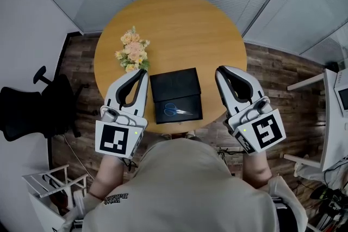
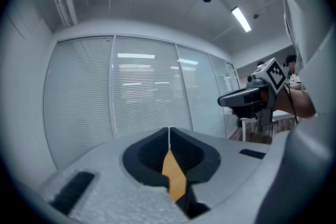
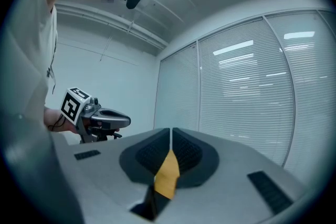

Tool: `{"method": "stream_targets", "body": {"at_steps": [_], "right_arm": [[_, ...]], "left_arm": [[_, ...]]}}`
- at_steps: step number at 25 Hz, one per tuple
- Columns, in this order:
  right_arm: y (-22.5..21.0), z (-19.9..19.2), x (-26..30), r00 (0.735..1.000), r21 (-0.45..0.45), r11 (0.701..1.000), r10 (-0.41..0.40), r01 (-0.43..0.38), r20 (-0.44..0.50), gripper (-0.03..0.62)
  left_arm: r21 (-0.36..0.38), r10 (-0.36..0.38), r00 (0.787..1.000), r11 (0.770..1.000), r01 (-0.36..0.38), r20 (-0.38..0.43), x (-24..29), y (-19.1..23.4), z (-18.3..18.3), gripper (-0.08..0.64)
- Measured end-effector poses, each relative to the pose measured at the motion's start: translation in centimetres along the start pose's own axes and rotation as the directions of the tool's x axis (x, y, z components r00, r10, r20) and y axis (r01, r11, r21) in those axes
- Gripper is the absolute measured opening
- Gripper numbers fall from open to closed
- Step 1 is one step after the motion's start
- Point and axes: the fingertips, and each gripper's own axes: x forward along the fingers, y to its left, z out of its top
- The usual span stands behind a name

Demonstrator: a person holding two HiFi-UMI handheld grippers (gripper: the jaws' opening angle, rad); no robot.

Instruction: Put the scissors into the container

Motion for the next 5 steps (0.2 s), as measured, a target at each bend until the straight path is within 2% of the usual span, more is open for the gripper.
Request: {"method": "stream_targets", "body": {"at_steps": [5], "right_arm": [[-0.08, 0.28, 0.39, 1.000, 0.017, 1.000, 0.009, -0.009, -0.005, 0.038]], "left_arm": [[-0.010, -0.005, 1.000, 1.000, 0.005, -0.019, -0.22, -0.22, 0.36, 0.029]]}}
